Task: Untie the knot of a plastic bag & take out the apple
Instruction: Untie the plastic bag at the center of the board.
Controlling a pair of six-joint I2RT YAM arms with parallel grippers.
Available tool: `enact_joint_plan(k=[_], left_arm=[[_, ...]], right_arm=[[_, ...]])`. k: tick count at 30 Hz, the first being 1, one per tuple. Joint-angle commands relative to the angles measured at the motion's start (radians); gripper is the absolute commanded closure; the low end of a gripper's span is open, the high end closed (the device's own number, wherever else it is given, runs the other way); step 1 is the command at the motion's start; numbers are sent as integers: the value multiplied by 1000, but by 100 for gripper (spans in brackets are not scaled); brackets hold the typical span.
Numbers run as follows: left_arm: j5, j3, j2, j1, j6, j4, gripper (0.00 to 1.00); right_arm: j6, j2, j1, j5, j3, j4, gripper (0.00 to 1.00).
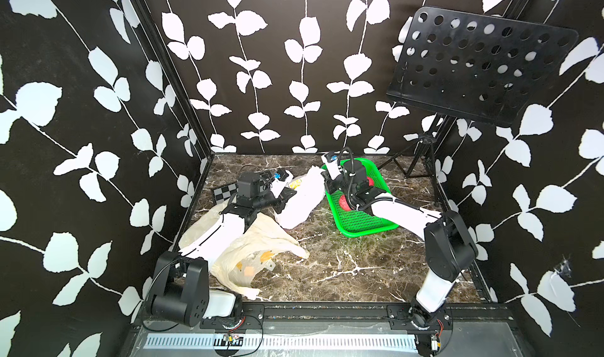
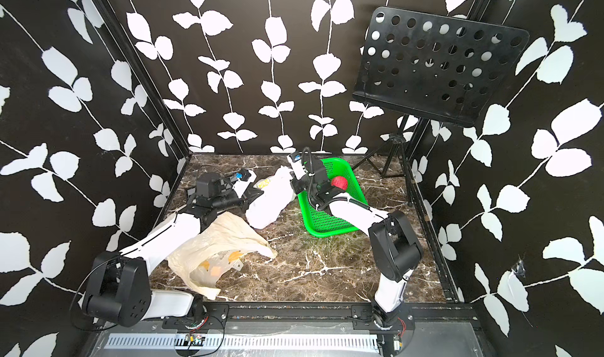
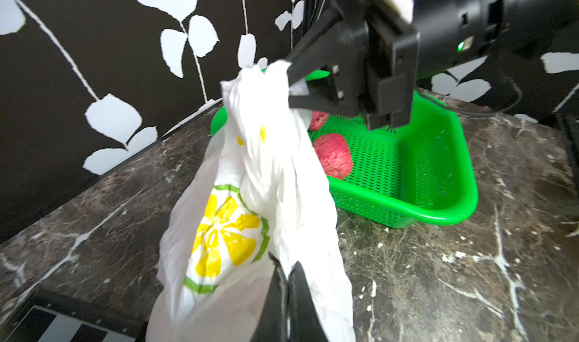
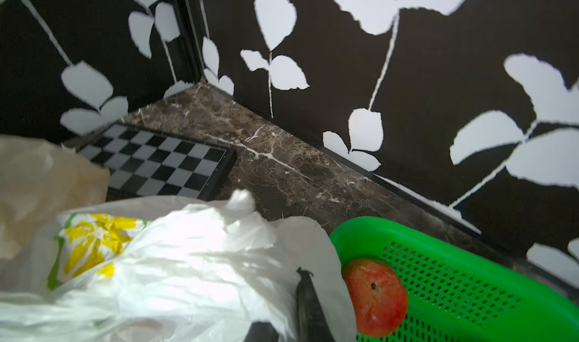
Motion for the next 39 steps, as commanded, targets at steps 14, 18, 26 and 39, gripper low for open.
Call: enact_joint_plan(k=[14,18,26,39], left_arm=[[-211,-16,-188,-70,-69,-67,47],[-255,89,-154,-105,-72,-138,39],[-345,319,31,-155,-43,-253,38],[-256,519,178,-55,-115,-110,100]], right_arm=[[446,-55,-33,-90,-69,229,98],[468,-42,-24,-98,-76,259,98],[492,-35,-4,-100,-81,277,99],[567,6,5,59,-36,316,91]])
